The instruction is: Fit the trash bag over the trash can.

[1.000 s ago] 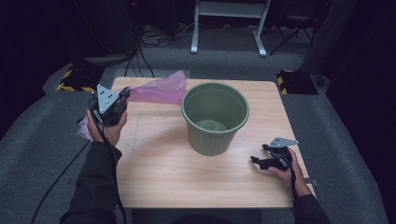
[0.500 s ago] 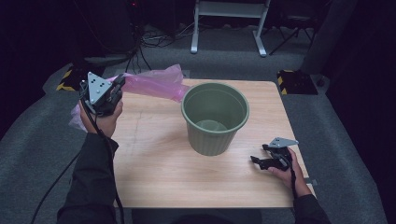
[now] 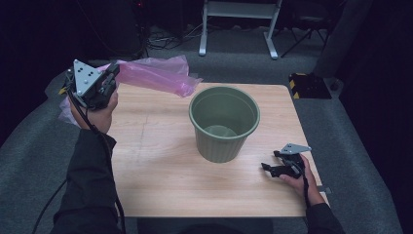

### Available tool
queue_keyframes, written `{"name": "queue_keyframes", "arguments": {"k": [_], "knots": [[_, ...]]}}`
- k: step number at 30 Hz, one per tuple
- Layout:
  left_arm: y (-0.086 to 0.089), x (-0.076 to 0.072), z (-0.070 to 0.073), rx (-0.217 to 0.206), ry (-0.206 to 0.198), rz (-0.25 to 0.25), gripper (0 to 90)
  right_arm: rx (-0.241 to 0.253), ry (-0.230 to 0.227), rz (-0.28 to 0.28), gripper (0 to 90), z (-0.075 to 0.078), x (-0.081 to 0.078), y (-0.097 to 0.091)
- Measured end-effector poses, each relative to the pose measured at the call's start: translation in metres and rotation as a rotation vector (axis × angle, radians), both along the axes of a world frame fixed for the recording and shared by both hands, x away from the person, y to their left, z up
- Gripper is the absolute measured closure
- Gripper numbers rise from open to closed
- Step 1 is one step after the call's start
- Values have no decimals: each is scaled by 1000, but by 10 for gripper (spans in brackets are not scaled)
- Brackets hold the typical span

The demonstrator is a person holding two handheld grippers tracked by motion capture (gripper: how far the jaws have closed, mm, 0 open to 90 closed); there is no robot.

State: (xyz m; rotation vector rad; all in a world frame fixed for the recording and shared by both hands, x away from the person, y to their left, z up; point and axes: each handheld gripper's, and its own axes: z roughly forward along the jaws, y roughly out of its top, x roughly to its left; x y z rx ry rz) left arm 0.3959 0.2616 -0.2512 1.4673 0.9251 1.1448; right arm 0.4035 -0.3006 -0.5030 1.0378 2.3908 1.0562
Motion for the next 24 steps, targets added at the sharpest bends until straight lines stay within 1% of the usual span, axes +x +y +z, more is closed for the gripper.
{"name": "queue_keyframes", "arguments": {"k": [2, 5, 6, 7, 11, 13, 16, 18, 19, 21, 22, 24], "knots": [[-2, -2, 1, -1, -5, -7, 900, 0, 0, 0, 205, 0, 0, 0], [-10, -6, 3, 1, -16, -43, 900, 0, 0, 0, 205, 0, 0, 0], [-15, -8, 4, 16, -16, -57, 900, 0, 0, 0, 205, 0, 0, 0], [-15, -8, 4, 16, -16, -57, 900, 0, 0, 0, 205, 0, 0, 0], [-27, -11, 2, 29, -15, -94, 900, 0, 0, 0, 205, 0, 0, 0], [-33, -12, 1, 39, -24, -104, 900, 0, 0, 0, 205, 0, 0, 0], [-31, -17, 6, 27, -44, -115, 900, 0, 0, 0, 205, 0, 0, 0], [-26, -23, 15, 14, -60, -126, 900, 0, 1, -1, 205, 0, 0, 0], [-26, -23, 15, 14, -60, -126, 900, 0, 1, -1, 205, 0, 0, 0], [-26, -26, 21, 17, -69, -141, 900, 0, 0, 0, 205, 0, 0, 0], [-29, -30, 24, 11, -77, -166, 900, 0, 0, 0, 205, 0, 0, 0], [-31, -32, 24, 17, -77, -174, 900, 0, 0, 0, 205, 0, 0, 0]]}}
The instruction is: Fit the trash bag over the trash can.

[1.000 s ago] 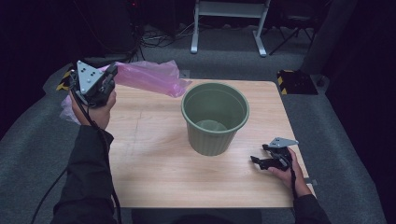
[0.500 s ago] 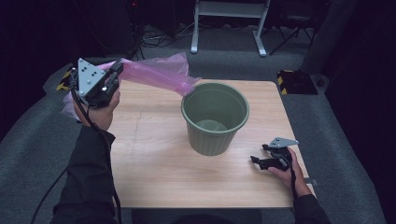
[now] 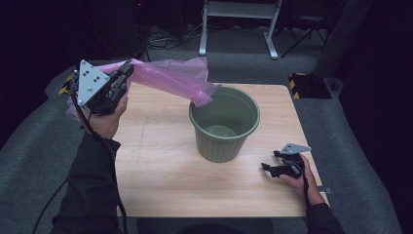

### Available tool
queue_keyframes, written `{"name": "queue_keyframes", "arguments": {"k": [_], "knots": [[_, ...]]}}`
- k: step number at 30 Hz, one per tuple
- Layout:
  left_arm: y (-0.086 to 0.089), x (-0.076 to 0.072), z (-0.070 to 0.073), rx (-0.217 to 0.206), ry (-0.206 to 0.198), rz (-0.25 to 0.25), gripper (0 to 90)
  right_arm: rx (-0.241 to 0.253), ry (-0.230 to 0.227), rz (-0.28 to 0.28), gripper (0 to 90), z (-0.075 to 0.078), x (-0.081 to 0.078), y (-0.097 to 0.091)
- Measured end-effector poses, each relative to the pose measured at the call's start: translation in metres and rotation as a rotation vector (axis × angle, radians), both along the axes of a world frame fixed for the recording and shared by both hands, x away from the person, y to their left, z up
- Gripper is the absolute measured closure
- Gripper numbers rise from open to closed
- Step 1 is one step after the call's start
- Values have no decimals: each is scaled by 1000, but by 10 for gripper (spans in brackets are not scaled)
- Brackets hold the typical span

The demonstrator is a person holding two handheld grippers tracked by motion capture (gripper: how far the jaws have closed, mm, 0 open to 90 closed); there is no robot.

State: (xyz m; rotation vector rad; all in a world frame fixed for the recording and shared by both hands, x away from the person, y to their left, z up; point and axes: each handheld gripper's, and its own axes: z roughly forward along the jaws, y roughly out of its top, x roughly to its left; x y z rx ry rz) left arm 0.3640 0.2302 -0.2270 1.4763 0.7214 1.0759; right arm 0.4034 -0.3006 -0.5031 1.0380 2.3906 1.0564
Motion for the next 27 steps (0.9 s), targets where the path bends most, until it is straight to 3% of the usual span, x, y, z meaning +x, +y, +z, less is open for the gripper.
{"name": "queue_keyframes", "arguments": {"k": [6, 16, 18, 23, 27], "knots": [[-22, -1, -10, 55, 15, -42, 900, 0, 0, 0, 205, 0, 0, 0], [-65, 19, -41, 108, 99, -130, 900, 0, 0, 0, 205, 0, 0, 0], [-68, 20, -43, 109, 108, -136, 900, 0, 0, 0, 205, 0, 0, 0], [-80, 24, -55, 159, 125, -127, 900, 0, 0, 0, 205, 0, 0, 0], [-79, 31, -63, 131, 160, -133, 900, 0, 0, 0, 205, 0, 0, 0]]}}
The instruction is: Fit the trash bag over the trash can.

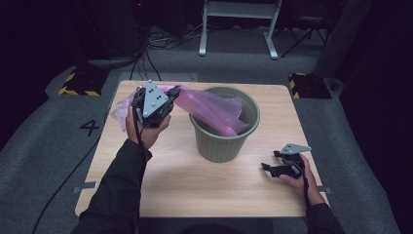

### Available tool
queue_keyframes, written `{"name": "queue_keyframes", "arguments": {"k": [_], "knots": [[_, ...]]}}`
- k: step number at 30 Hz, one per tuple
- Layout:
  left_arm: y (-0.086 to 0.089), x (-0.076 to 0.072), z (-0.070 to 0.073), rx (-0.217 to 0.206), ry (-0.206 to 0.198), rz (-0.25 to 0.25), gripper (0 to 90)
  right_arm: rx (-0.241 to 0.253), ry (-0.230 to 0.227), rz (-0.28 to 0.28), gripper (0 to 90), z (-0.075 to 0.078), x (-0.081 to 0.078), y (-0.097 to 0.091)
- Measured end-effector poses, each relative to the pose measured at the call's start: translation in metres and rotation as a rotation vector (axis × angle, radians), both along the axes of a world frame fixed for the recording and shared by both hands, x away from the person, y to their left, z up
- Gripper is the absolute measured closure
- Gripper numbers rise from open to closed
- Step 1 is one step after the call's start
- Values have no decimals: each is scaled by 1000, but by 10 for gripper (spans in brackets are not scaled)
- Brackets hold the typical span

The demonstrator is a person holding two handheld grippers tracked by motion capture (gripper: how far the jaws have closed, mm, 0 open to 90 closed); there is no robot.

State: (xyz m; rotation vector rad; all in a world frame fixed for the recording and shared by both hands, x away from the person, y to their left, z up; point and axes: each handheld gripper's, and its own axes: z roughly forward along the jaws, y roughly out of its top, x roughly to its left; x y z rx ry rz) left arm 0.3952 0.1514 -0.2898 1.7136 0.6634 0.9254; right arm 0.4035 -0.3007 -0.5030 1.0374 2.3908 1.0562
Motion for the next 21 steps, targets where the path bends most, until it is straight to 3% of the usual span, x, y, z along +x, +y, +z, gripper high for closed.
{"name": "queue_keyframes", "arguments": {"k": [16, 21], "knots": [[-35, 12, -26, 83, 58, -50, 900, 5, 3, -2, 212, 0, 0, 0], [-44, 13, -34, 104, 77, -76, 900, 55, 6, -17, 247, 4, 1, -5]]}}
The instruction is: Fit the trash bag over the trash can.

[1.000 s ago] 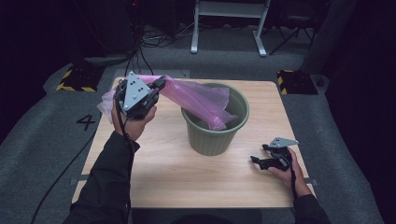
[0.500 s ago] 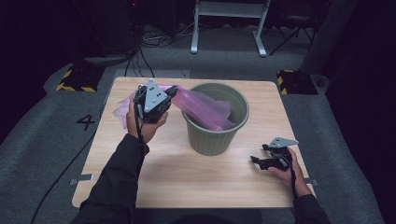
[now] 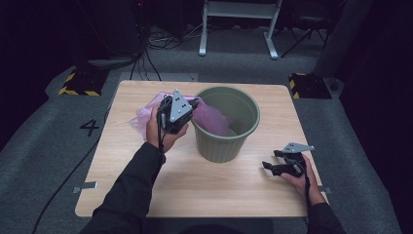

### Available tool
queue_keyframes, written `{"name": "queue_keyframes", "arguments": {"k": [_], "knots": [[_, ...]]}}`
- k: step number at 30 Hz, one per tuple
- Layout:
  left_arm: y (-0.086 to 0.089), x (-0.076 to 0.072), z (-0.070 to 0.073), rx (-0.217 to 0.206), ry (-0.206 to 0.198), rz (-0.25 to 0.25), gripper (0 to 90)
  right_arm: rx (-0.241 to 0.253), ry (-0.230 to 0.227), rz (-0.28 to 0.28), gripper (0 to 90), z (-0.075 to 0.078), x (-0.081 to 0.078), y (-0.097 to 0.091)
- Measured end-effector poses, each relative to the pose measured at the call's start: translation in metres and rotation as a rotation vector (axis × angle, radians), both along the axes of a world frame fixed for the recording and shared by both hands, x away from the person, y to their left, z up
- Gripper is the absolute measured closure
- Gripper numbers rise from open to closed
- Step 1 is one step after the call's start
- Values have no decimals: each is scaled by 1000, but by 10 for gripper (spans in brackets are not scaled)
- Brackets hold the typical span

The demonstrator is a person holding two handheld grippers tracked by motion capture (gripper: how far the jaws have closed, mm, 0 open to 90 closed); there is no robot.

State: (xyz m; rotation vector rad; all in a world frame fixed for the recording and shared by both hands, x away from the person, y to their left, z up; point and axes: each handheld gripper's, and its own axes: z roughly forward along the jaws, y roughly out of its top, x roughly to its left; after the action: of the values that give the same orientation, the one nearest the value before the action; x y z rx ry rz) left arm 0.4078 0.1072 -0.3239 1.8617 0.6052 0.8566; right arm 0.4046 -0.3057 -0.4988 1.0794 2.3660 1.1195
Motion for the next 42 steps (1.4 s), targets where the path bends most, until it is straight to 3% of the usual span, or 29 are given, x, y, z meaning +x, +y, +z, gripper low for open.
{"name": "queue_keyframes", "arguments": {"k": [2, 3, 5, 6, 7, 10, 11, 14, 19, 22, 23, 27, 28, 29, 32, 37, 42], "knots": [[-1, 1, -2, -6, 21, -16, 900, 45, -19, -8, 253, 12, -2, -3], [-1, 1, -4, -9, 31, -27, 900, 45, -19, -8, 253, 12, -2, -3], [-3, 1, -5, -4, 34, -33, 900, 63, -68, 1, 257, 28, -7, -2], [-5, 1, -6, 2, 39, -41, 900, 138, -108, 25, 271, 49, -13, -2], [-5, 1, -6, 2, 39, -41, 900, 138, -108, 25, 271, 49, -13, -2], [-8, 0, -7, 13, 43, -52, 900, 139, -212, 43, 278, 89, -24, 10], [-10, 0, -7, 14, 42, -55, 900, 139, -212, 43, 278, 89, -24, 10], [-14, -1, -9, 25, 43, -68, 900, 123, -275, 95, 274, 117, -28, 29], [-17, 0, -11, 33, 49, -77, 900, 195, -256, 149, 275, 131, -30, 40], [-21, 0, -12, 30, 58, -88, 900, 192, -287, 163, 282, 145, -33, 53], [-22, 0, -12, 33, 58, -90, 900, 190, -317, 180, 283, 155, -35, 63], [-26, 0, -12, 41, 56, -101, 900, 147, -352, 220, 279, 167, -36, 81], [-26, -1, -12, 40, 58, -104, 900, 103, -364, 231, 283, 173, -34, 97], [-27, -1, -13, 40, 58, -105, 900, 103, -364, 231, 283, 173, -34, 97], [-26, -2, -12, 40, 56, -106, 900, 60, -364, 252, 281, 176, -25, 122], [-23, -4, -11, 38, 58, -114, 899, 70, -352, 264, 289, 175, -15, 136], [-20, -6, -11, 36, 55, -124, 900, 46, -332, 287, 286, 172, -6, 156]]}}
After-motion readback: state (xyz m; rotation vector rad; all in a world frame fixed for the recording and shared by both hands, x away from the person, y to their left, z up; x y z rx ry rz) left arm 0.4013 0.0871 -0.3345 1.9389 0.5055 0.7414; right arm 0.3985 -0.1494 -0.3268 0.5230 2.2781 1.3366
